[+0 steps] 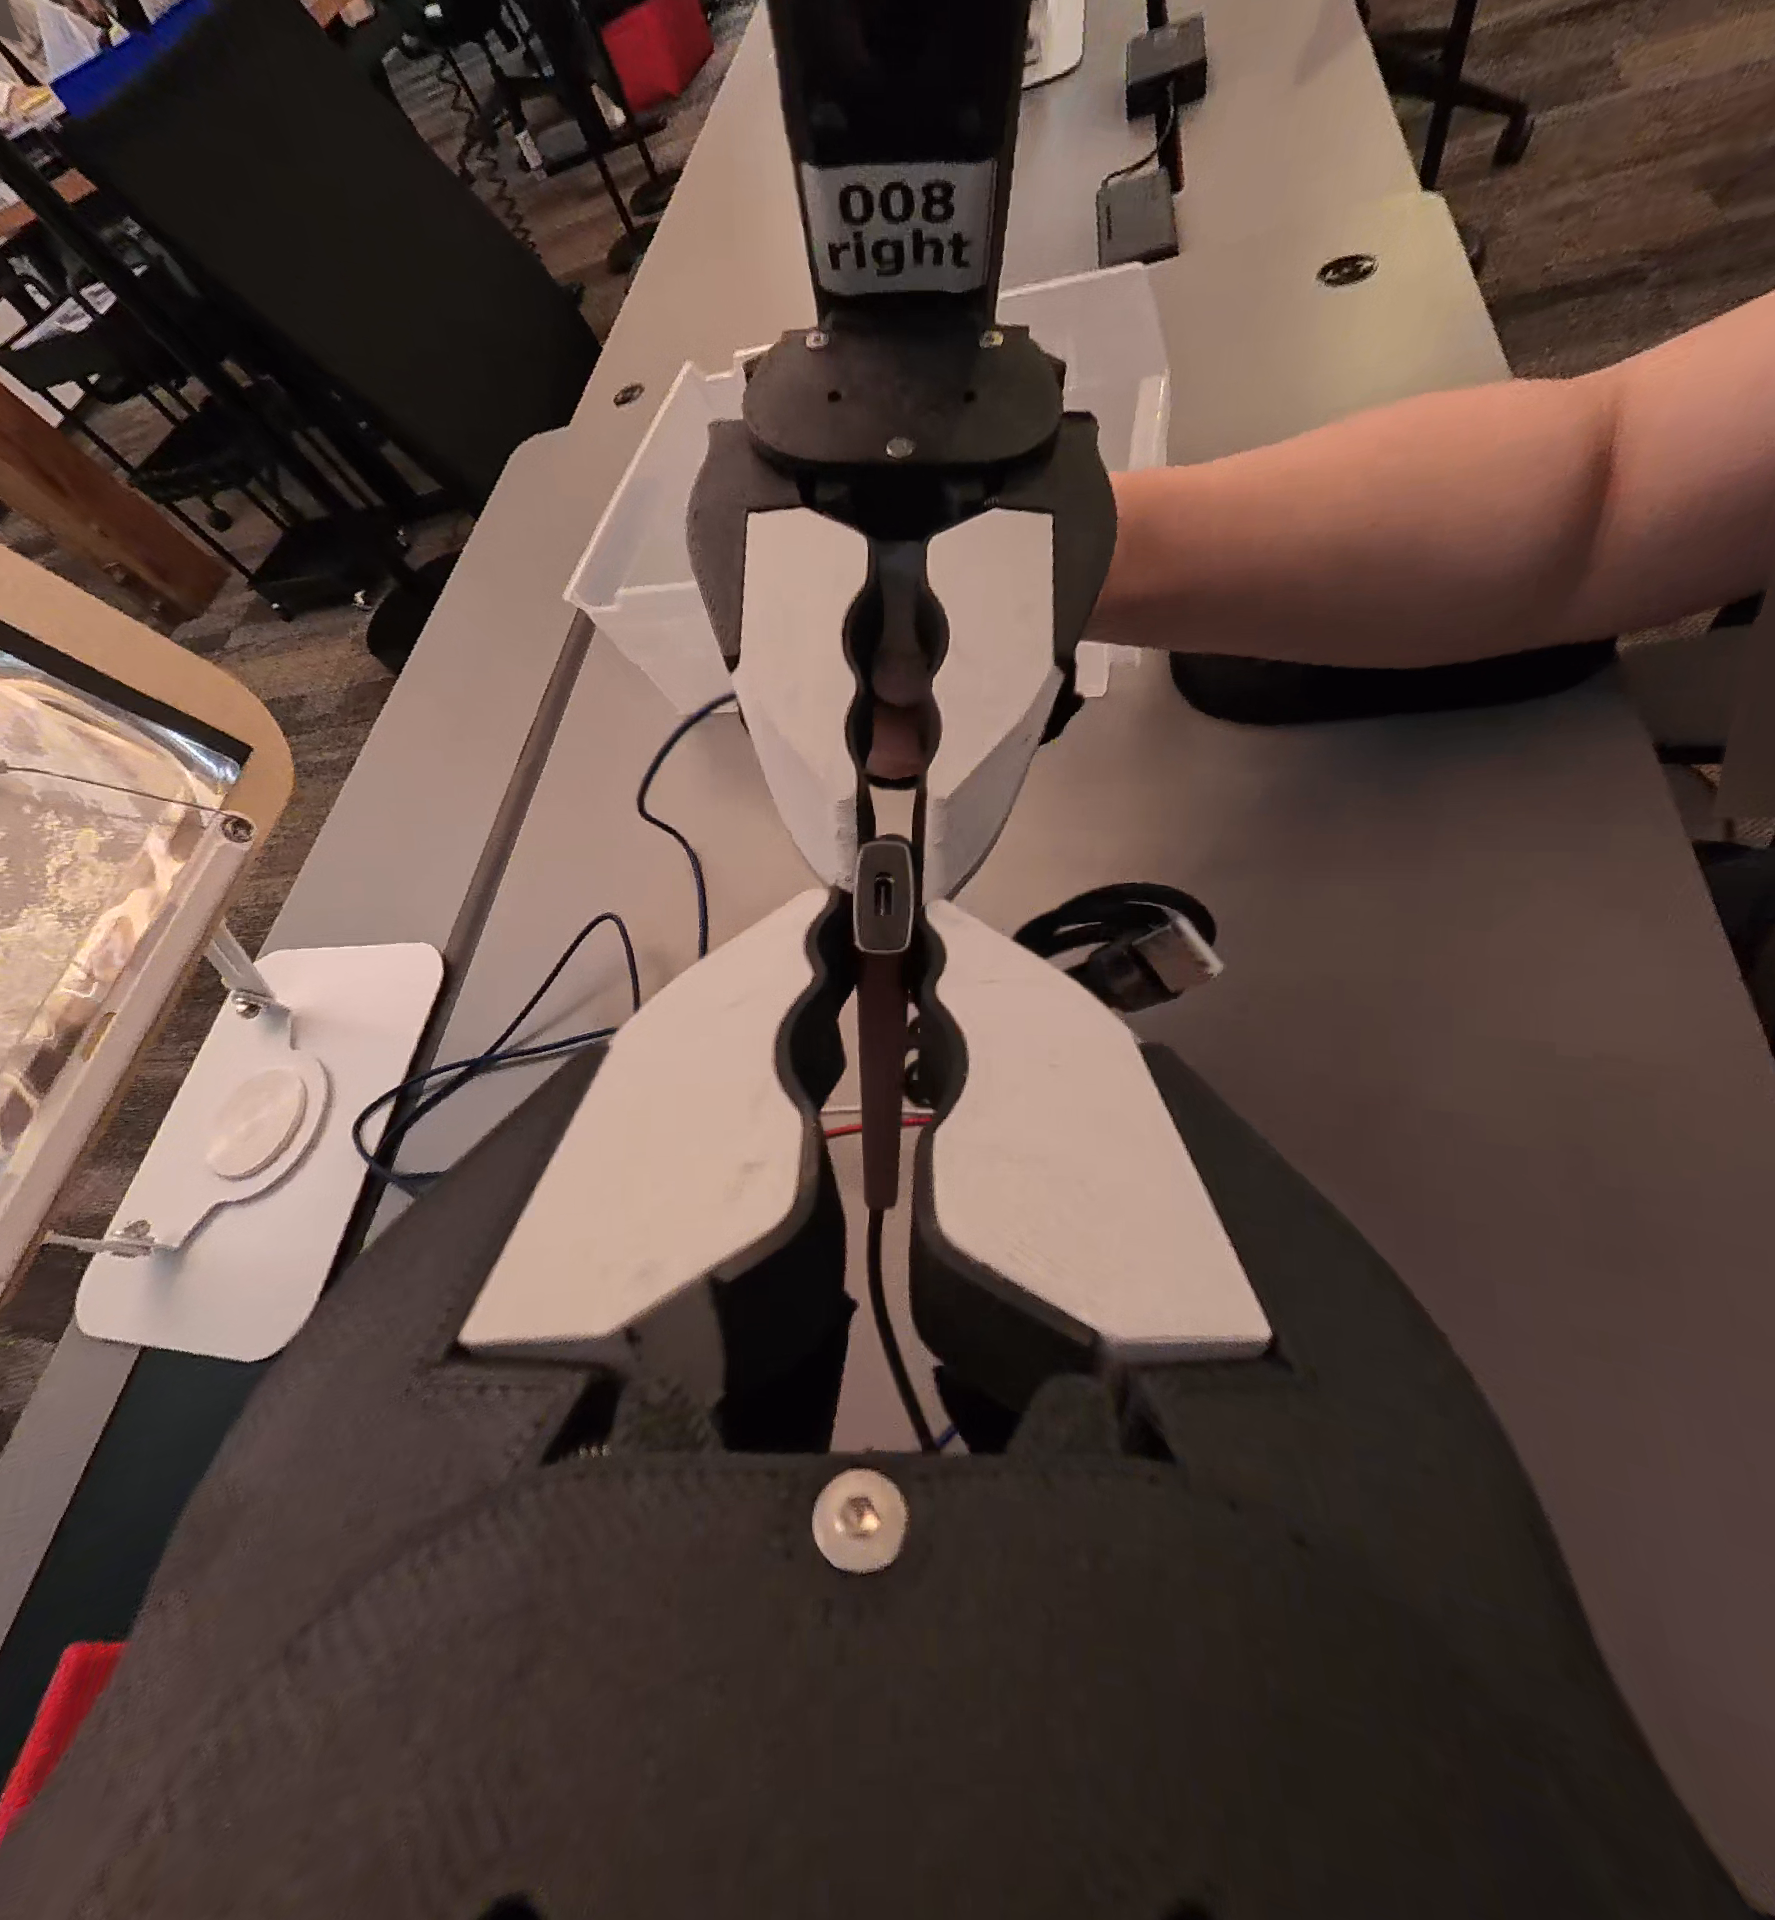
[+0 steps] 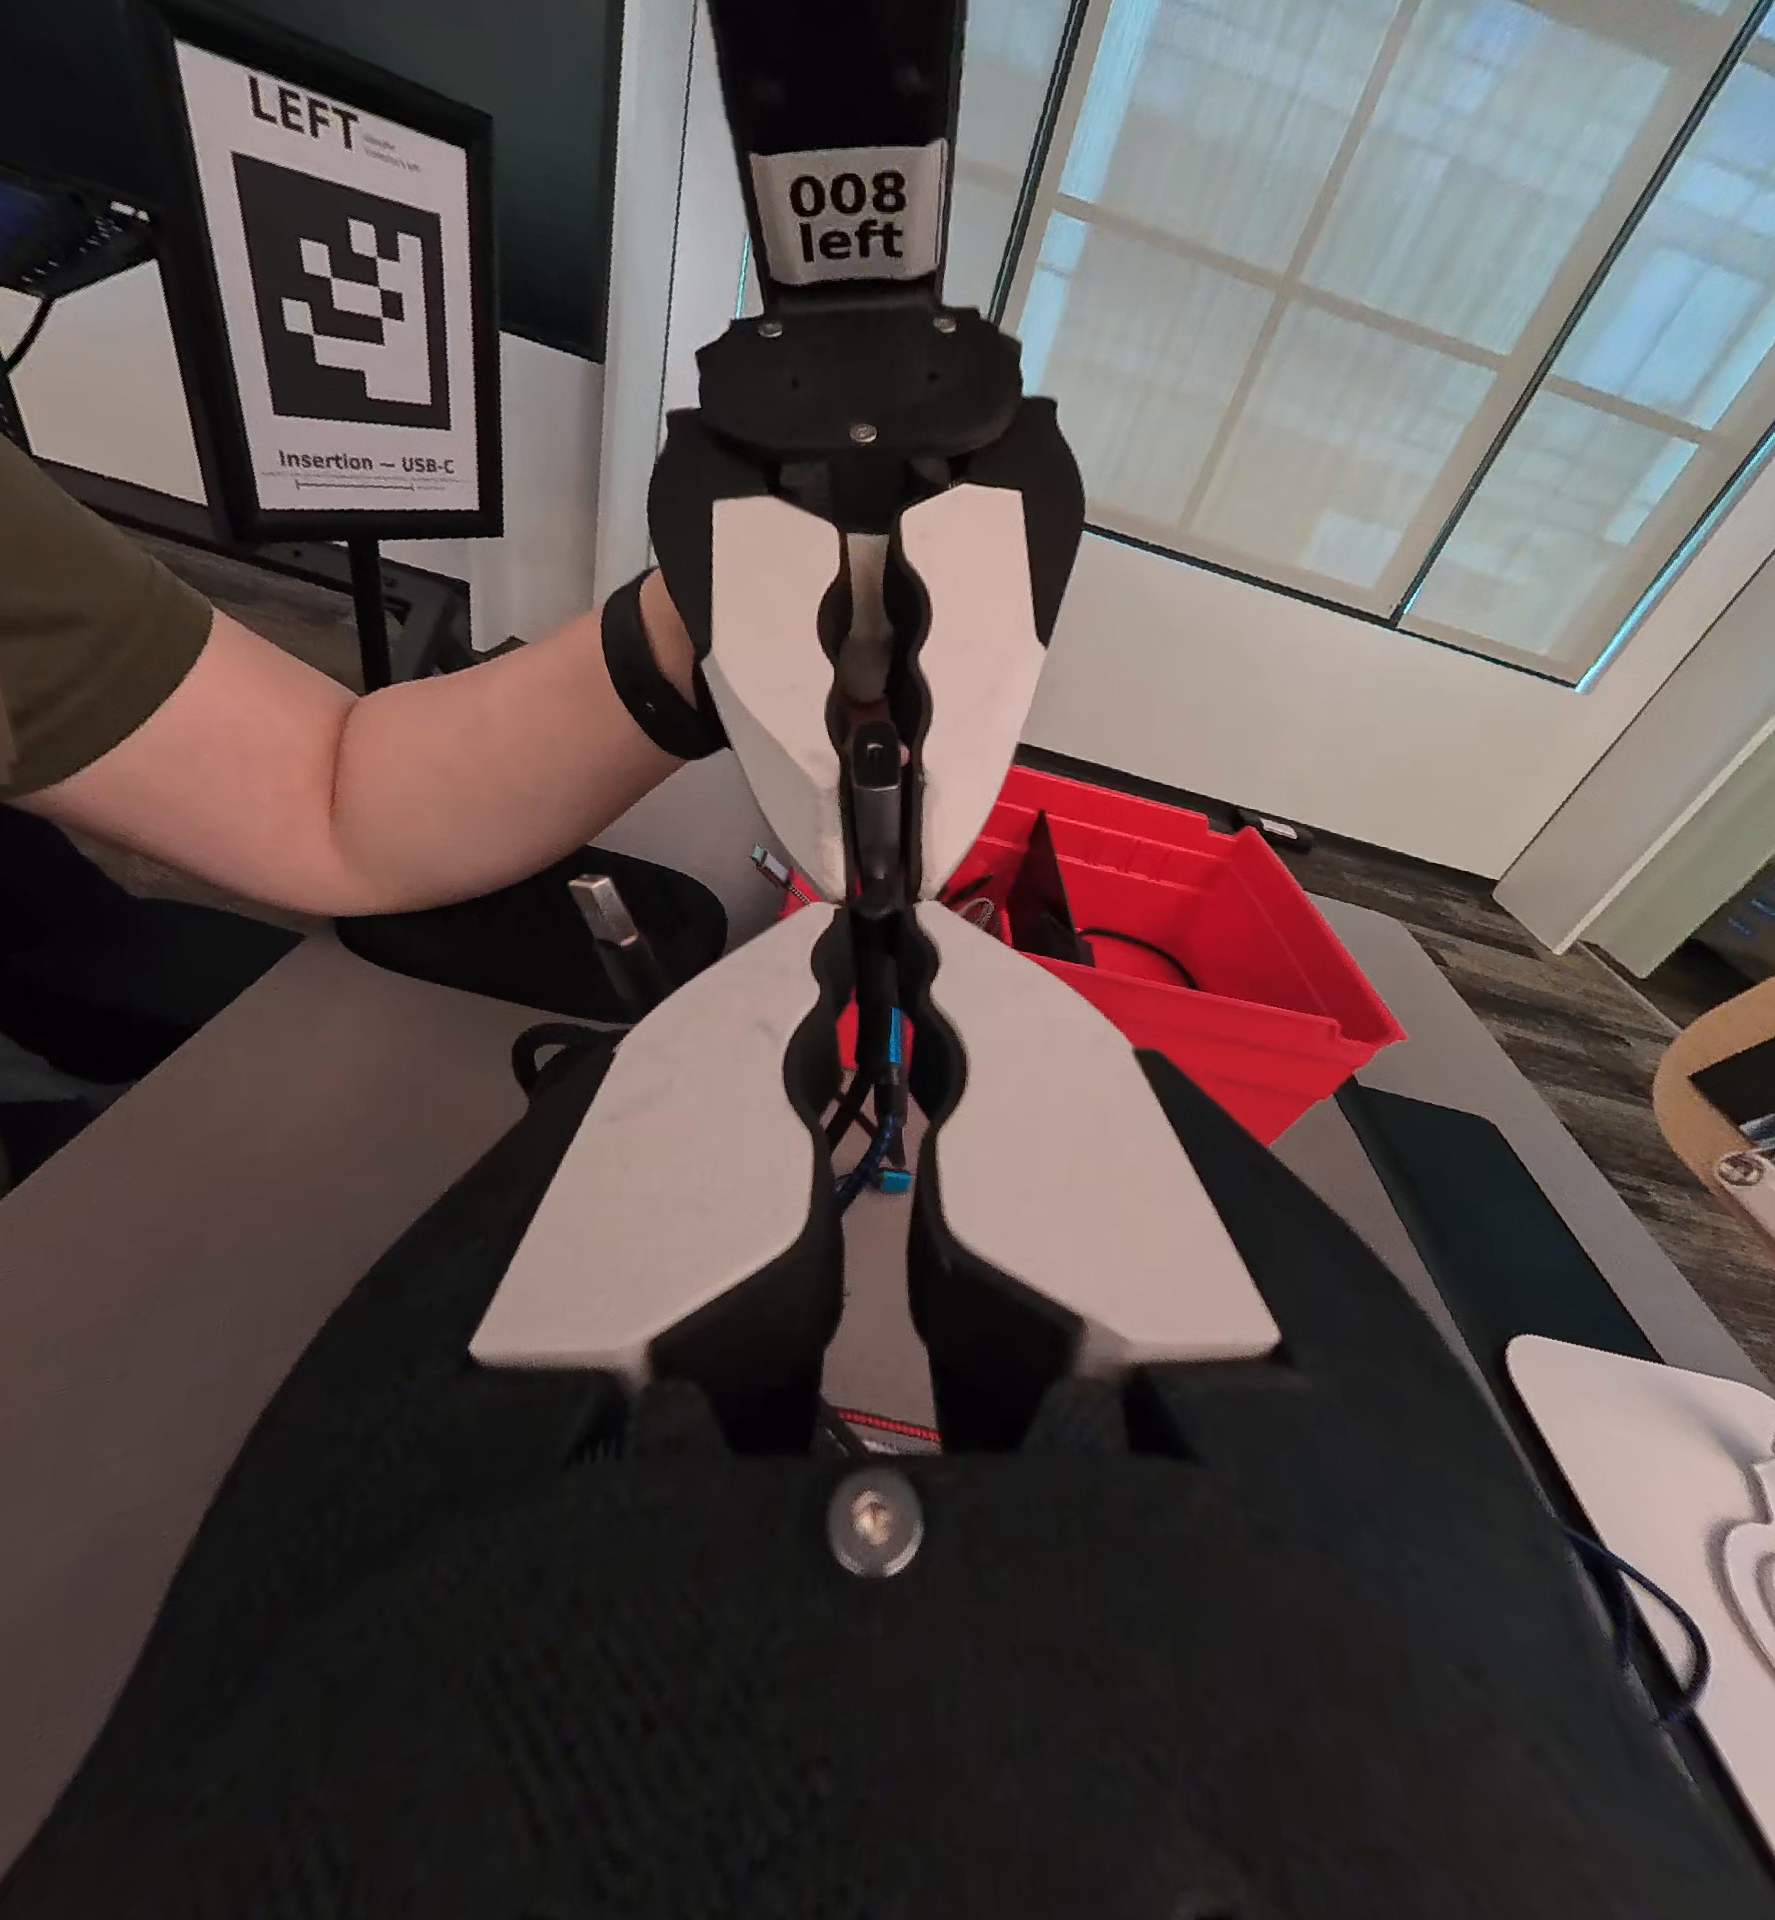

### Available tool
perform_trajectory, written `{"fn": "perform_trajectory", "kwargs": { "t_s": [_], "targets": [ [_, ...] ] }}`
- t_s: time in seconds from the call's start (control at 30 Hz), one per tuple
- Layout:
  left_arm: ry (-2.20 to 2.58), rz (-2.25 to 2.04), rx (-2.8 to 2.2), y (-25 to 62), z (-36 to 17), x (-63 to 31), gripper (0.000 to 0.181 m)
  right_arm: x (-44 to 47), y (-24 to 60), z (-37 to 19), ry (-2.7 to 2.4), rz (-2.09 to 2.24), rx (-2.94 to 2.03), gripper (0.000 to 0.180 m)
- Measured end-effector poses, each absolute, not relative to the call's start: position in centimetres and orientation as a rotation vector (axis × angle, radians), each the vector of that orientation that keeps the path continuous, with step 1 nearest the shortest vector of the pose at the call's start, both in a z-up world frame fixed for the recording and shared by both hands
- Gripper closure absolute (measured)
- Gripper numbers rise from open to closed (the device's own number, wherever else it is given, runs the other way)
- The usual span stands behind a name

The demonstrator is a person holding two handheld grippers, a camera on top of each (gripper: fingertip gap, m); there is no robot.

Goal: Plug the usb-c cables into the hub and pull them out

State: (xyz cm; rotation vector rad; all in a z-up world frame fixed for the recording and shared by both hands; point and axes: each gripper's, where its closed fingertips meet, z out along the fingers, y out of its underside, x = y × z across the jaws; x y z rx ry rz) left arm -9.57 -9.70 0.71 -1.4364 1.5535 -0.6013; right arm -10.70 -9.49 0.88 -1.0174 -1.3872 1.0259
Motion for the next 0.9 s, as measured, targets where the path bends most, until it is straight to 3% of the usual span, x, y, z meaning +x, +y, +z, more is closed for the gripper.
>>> {"fn": "perform_trajectory", "kwargs": {
  "t_s": [0.3,0.9],
  "targets": [
    [1.456,-0.708,-1.479,-9.6,1.7,-9.4,0.171,-10.6,-9.3,2.0,-1.274,1.171,-0.972,0.172],
    [1.575,-0.601,-1.732,-9.4,-3.4,-10.4,0.169,-11.8,-9.4,-0.9,-1.403,1.102,-1.041,0.172]
  ]
}}
